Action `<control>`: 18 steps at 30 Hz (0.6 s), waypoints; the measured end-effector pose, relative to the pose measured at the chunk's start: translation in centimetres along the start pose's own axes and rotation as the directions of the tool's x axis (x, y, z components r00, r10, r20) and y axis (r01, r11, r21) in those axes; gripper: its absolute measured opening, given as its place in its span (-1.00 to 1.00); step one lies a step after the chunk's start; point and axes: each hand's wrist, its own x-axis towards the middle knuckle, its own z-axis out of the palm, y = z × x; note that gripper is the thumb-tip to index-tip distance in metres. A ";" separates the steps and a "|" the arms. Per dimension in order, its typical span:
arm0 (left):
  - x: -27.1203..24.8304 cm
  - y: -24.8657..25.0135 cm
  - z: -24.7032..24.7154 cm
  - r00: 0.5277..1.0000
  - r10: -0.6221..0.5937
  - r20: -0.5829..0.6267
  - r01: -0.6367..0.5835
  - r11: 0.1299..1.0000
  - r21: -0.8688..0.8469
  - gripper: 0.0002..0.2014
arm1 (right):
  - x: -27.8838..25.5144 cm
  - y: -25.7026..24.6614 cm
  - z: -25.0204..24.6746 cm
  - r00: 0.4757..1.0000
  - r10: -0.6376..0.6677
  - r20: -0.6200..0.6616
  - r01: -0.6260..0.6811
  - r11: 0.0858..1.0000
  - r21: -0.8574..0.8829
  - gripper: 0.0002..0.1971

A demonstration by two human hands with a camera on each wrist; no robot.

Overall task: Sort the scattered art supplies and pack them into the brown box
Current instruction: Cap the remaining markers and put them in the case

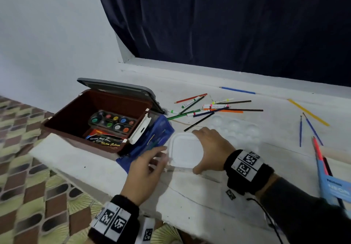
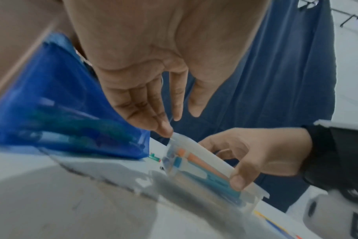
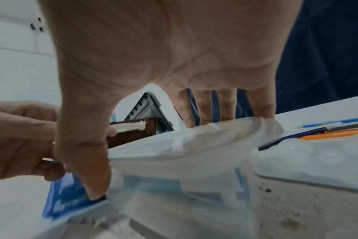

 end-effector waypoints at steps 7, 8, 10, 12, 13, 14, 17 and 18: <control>0.5 4.8 -4.1 0.981 0.129 -0.147 -0.150 0.979 -0.141 -0.77 | -2.9 -1.6 -3.5 0.964 -0.087 -0.250 0.124 0.983 0.138 0.17; 0.7 5.3 -4.8 0.976 0.139 -0.168 -0.165 0.975 -0.151 -0.81 | -3.1 -2.3 -3.9 0.955 -0.108 -0.275 0.150 0.980 0.134 0.18; 1.0 6.1 -6.2 0.967 0.159 -0.197 -0.192 0.968 -0.161 -0.84 | -3.3 -3.7 -4.7 0.940 -0.146 -0.307 0.193 0.973 0.130 0.17; 1.4 6.4 -8.1 0.956 0.172 -0.239 -0.213 0.965 -0.156 -0.86 | -3.1 -5.5 -5.6 0.927 -0.193 -0.321 0.238 0.965 0.107 0.15; 1.6 6.3 -9.2 0.950 0.171 -0.263 -0.217 0.964 -0.155 -0.87 | -2.8 -6.6 -6.2 0.919 -0.218 -0.329 0.259 0.962 0.086 0.14; 1.9 6.0 -10.4 0.943 0.170 -0.286 -0.220 0.964 -0.152 -0.86 | -2.5 -7.8 -6.8 0.911 -0.240 -0.336 0.276 0.959 0.061 0.14; 3.3 4.3 -14.3 0.924 0.194 -0.329 -0.241 0.964 -0.111 -0.85 | -0.5 -11.4 -8.3 0.897 -0.287 -0.335 0.302 0.953 -0.009 0.15; 3.9 3.4 -15.5 0.920 0.196 -0.339 -0.241 0.966 -0.096 -0.85 | 0.3 -12.7 -8.7 0.898 -0.297 -0.324 0.303 0.953 -0.033 0.15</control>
